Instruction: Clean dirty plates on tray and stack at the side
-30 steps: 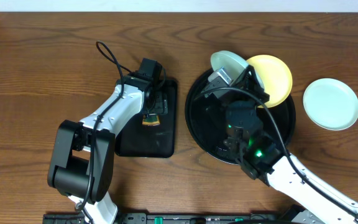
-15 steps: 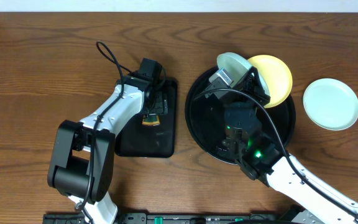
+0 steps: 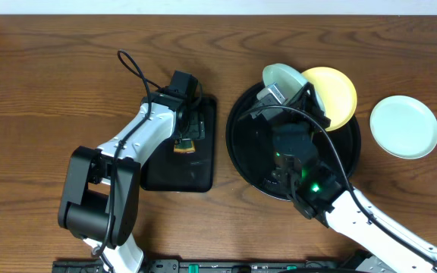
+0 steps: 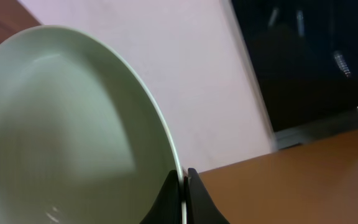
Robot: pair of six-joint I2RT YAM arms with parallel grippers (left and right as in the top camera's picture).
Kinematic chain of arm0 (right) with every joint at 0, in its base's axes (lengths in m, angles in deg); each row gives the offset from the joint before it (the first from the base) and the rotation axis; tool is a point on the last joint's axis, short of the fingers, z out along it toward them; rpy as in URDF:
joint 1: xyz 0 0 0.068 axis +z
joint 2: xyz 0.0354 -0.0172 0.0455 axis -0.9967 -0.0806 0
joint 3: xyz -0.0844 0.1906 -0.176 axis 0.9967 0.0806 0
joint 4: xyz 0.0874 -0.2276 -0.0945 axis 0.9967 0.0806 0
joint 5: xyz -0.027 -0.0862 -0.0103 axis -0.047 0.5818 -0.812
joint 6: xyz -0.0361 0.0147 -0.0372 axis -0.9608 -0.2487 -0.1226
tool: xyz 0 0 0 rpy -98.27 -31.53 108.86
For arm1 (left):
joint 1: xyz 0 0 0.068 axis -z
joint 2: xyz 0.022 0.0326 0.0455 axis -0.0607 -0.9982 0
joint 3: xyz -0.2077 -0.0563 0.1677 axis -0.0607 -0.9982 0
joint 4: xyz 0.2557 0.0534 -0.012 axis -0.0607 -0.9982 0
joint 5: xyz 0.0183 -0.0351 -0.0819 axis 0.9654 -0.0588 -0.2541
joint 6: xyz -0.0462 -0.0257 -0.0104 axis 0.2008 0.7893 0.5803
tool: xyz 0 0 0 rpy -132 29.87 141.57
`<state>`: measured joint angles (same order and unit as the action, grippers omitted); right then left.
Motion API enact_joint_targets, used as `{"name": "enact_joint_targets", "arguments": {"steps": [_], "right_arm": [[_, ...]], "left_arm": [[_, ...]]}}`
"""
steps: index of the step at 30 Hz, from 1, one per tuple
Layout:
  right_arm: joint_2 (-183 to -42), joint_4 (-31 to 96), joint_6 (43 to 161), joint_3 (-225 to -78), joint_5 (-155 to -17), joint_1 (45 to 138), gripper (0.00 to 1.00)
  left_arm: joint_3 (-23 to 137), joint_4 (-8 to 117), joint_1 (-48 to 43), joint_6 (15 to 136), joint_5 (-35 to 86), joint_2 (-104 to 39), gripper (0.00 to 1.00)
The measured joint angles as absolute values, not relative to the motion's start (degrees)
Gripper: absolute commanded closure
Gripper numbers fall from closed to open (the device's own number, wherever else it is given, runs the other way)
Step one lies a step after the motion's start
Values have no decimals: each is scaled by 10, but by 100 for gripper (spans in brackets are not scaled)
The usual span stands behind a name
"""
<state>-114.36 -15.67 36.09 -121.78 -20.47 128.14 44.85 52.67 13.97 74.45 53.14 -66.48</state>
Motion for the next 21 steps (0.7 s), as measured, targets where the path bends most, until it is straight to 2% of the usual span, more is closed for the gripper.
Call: {"name": "enact_joint_targets", "arguments": {"steps": [5, 9, 16, 21], "right_arm": [[-1143, -28, 502, -1220, -311, 1250, 99], [-1143, 19, 658, -1220, -450, 1181, 99], [-1148, 31, 884, -1220, -645, 984, 99], [-1148, 30, 967, -1220, -713, 825, 99]], "left_arm": [[448, 526, 140, 744, 531, -665, 14], [448, 527, 140, 744, 531, -665, 14], [448, 526, 140, 744, 531, -665, 14], [448, 526, 140, 744, 531, -665, 14]]}}
